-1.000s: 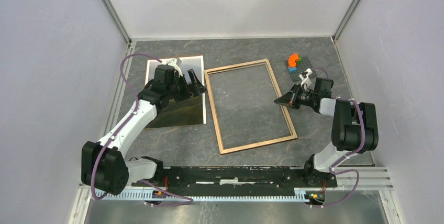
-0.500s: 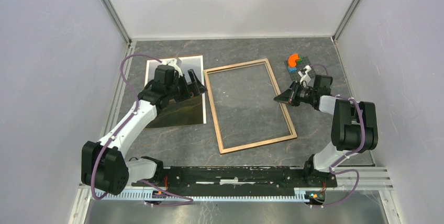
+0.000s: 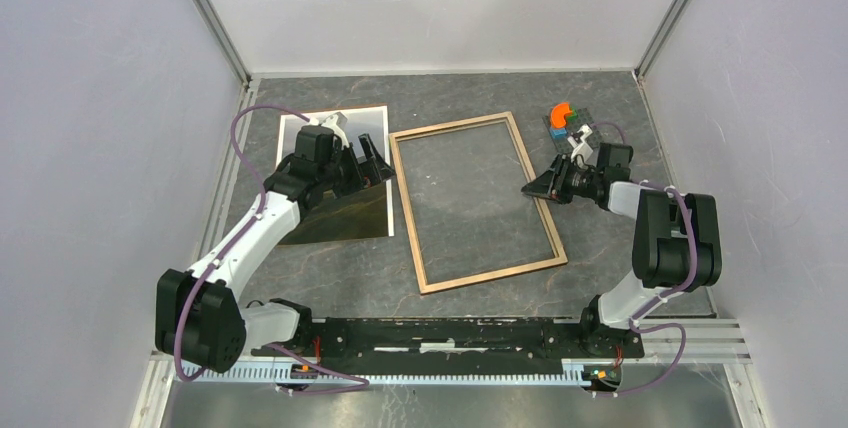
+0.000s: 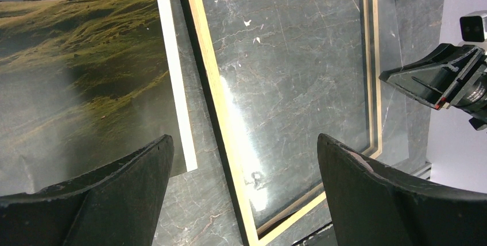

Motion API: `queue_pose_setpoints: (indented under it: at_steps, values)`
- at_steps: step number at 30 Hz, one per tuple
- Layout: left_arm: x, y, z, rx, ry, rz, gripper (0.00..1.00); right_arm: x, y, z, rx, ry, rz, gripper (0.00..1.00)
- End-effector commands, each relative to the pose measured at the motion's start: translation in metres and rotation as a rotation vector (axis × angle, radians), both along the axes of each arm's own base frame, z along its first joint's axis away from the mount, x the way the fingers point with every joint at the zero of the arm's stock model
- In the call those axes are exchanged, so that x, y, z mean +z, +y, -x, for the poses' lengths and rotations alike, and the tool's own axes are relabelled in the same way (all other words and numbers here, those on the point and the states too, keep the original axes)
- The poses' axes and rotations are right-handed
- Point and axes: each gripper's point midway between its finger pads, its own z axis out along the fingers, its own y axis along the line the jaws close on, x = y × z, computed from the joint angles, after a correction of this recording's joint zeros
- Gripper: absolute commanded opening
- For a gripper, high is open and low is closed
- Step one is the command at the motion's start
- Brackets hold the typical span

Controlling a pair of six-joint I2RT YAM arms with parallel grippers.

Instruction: Put the photo into the frame

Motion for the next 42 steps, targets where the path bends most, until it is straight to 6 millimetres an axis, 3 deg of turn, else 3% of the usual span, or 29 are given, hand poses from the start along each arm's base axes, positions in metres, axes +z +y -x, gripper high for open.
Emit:
queue_pose_setpoints:
  at_steps: [1, 10, 14, 17, 19, 22, 24, 25, 29, 34, 42]
  values:
    - [0.010, -0.006, -0.002, -0.004, -0.029, 0.048, 1.00, 0.017, -0.007, -0.016, 0.011, -0.104, 0.077, 0.39]
    - [0.011, -0.006, 0.000, -0.007, -0.028, 0.055, 1.00, 0.021, -0.019, -0.014, -0.001, -0.104, 0.192, 0.52]
    - [0.014, -0.006, 0.001, -0.010, -0.035, 0.059, 1.00, 0.022, -0.028, -0.014, -0.010, -0.089, 0.252, 0.64]
    - [0.015, -0.006, 0.003, -0.011, -0.035, 0.057, 1.00, 0.025, -0.042, -0.014, -0.028, -0.072, 0.356, 0.76]
    - [0.016, -0.005, 0.005, -0.015, -0.035, 0.052, 1.00, 0.034, -0.068, -0.016, -0.085, -0.068, 0.539, 0.97]
    - [0.011, -0.005, 0.009, -0.029, -0.014, 0.044, 1.00, 0.061, -0.088, -0.016, -0.142, -0.116, 0.761, 0.98]
    - [0.005, -0.007, 0.013, -0.040, 0.014, 0.045, 1.00, 0.071, -0.084, -0.013, -0.134, -0.140, 0.803, 0.98]
    - [0.001, -0.009, 0.016, -0.047, 0.028, 0.048, 1.00, 0.073, -0.070, -0.011, -0.092, -0.166, 0.816, 0.98]
    - [-0.020, -0.023, 0.026, -0.073, 0.098, 0.042, 1.00, 0.058, -0.048, -0.006, -0.027, -0.175, 0.760, 0.98]
    - [-0.038, -0.043, 0.023, -0.055, 0.125, 0.087, 1.00, 0.049, -0.013, -0.022, 0.042, -0.262, 0.580, 0.98]
    - [-0.067, -0.050, 0.015, -0.009, 0.172, 0.045, 1.00, 0.015, -0.011, -0.026, 0.059, -0.199, 0.519, 0.77]
